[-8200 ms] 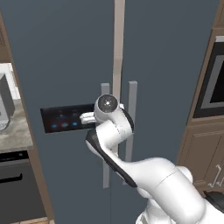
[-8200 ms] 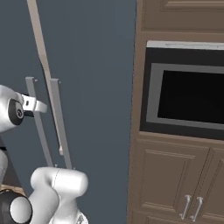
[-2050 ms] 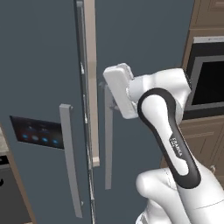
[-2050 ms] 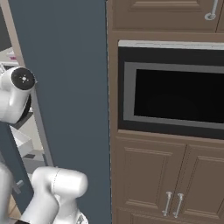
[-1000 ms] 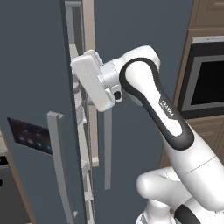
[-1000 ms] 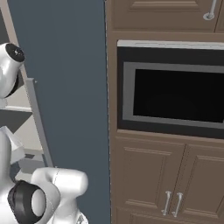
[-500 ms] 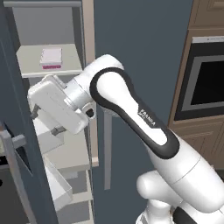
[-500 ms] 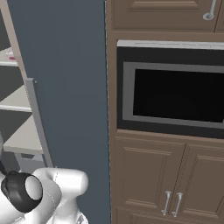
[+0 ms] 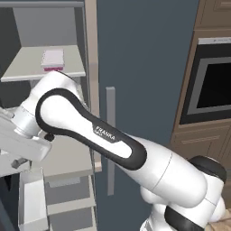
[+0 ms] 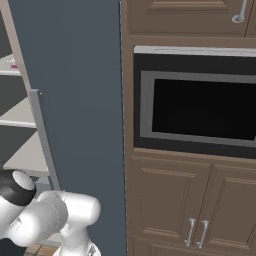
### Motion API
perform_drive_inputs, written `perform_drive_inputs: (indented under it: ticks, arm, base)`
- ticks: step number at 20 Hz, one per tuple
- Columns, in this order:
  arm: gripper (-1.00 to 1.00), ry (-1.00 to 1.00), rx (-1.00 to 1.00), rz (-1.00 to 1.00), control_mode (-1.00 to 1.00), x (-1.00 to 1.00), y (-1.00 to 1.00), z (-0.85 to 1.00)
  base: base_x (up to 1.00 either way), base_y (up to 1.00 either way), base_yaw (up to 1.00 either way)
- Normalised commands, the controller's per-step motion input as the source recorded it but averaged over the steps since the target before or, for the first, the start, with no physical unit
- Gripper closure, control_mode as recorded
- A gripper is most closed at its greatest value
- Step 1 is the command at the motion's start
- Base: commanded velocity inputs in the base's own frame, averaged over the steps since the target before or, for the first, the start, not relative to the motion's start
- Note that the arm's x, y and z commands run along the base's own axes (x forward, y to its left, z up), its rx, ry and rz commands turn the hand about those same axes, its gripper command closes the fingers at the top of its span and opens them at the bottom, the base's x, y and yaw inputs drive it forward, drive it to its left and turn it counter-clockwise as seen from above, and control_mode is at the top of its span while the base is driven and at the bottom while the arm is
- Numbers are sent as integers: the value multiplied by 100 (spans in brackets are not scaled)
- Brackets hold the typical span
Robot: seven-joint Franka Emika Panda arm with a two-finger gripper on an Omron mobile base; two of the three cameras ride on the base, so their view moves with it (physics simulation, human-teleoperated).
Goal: Open the freezer door, pick up the ice cube tray from the freezer, and place it on the dining counter.
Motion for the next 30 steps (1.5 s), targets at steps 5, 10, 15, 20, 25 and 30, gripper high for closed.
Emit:
perform_drive_inputs:
  ticks: [5, 10, 15, 20, 25, 30]
  arm:
    - [-100, -10, -3, 0, -100, -1, 42, 4]
    - [-100, -8, 0, -2, -100, -10, -73, 15]
    - [-100, -14, 0, -4, -100, 11, -100, 10]
    - [-100, -18, 0, -7, -100, 29, -98, 2]
    - [-100, -33, -3, -18, -100, 31, -87, 0]
    - [-100, -33, -6, -22, -100, 34, -58, 0]
  base:
    - [0, 0, 0]
    - [0, 0, 0]
    - [0, 0, 0]
    - [0, 0, 0]
    - [0, 0, 0]
    - [0, 0, 0]
